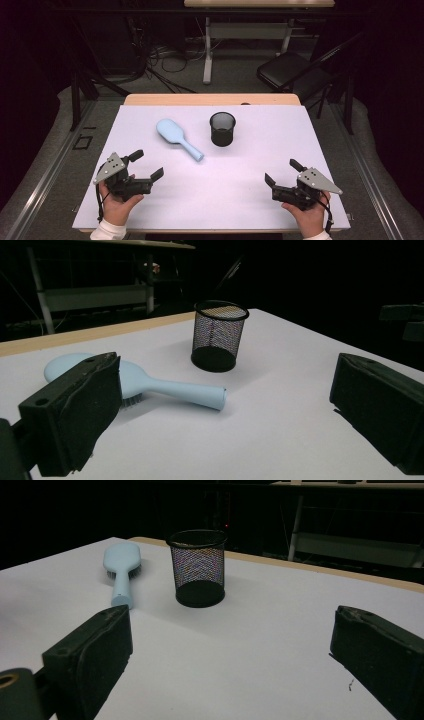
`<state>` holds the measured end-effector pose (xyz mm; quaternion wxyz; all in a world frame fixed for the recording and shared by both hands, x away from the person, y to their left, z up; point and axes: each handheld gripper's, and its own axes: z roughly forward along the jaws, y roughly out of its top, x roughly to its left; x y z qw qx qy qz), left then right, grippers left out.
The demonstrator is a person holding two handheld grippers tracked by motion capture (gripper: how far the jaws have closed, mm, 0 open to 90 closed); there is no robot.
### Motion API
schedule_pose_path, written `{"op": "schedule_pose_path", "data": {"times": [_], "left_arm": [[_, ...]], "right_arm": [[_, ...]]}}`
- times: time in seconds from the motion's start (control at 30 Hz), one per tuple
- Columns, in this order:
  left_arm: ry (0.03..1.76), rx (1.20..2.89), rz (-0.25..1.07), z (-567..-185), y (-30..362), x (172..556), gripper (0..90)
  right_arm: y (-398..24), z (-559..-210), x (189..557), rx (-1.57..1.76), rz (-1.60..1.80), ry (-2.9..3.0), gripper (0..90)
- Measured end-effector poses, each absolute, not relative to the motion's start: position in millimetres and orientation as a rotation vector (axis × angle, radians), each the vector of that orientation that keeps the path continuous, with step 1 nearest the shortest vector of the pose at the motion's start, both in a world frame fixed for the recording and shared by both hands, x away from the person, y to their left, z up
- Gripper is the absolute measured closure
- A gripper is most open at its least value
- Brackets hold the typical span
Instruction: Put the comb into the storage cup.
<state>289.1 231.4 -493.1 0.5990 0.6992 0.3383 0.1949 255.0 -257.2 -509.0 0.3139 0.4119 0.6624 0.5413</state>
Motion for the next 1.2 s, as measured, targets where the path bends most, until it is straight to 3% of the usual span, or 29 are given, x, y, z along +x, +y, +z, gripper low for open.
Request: {"op": "schedule_pose_path", "data": {"times": [1.03, 1.1, 1.17, 1.2], "left_arm": [[0.988, 1.664, 0.361, -485, 231, 312, 3.8], [0.993, 1.669, 0.344, -483, 229, 316, 7.1], [0.993, 1.700, 0.350, -478, 224, 322, 17.7], [0.993, 1.700, 0.350, -478, 224, 322, 17.5]], "right_arm": [[-250, -518, 269, 1.146, 1.383, 1.775, 5.9], [-251, -518, 269, 1.149, 1.389, 1.776, 6.3], [-252, -518, 270, 1.146, 1.382, 1.776, 6.5], [-252, -518, 270, 1.146, 1.382, 1.776, 6.5]]}}
